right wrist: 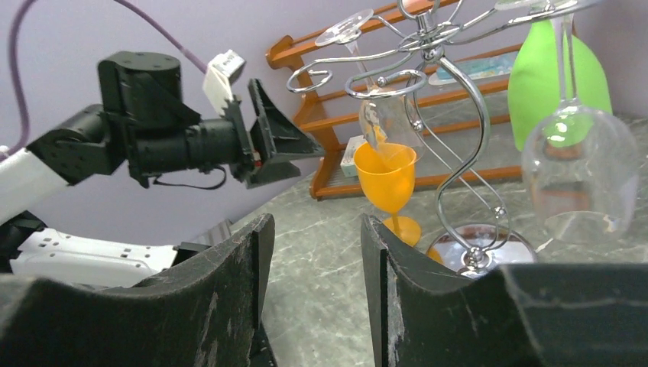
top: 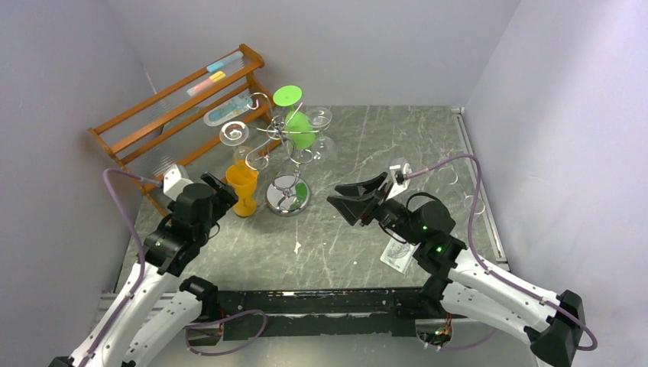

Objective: Place the wine glass upside down on the wine glass rack

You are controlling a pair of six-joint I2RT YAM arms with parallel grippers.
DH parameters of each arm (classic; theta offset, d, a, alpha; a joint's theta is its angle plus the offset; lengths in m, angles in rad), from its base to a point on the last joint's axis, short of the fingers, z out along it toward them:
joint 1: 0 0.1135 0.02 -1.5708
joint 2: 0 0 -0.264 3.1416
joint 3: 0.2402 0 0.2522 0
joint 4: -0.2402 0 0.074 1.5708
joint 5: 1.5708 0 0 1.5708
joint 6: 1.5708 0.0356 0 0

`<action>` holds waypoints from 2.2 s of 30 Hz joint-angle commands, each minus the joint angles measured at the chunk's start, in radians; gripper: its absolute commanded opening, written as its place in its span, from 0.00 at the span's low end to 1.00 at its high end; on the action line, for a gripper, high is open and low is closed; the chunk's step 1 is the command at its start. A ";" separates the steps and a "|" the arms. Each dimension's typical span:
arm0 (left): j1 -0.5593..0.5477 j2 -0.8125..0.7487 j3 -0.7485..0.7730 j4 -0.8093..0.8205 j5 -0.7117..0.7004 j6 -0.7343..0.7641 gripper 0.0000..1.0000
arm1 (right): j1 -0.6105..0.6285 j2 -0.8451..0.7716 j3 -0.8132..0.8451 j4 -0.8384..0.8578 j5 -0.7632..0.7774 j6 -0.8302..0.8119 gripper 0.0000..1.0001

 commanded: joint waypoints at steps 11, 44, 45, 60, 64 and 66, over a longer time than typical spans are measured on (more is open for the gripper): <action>0.016 0.204 -0.027 0.231 0.016 -0.067 0.83 | 0.004 -0.029 -0.040 0.040 0.040 0.033 0.49; 0.101 0.412 0.097 0.129 0.087 0.094 0.10 | 0.004 -0.041 -0.051 0.059 0.023 0.079 0.47; 0.101 0.420 0.110 0.115 0.098 0.098 0.07 | 0.003 -0.043 -0.051 0.058 0.024 0.077 0.47; 0.103 0.418 0.107 0.048 0.134 0.099 0.05 | 0.003 -0.038 -0.020 0.046 0.029 0.082 0.47; 0.106 0.424 0.094 0.044 0.156 0.094 0.05 | 0.003 -0.010 0.039 0.003 0.017 0.087 0.47; 0.108 0.430 0.095 0.027 0.170 0.090 0.05 | 0.003 -0.002 0.061 -0.010 0.007 0.081 0.47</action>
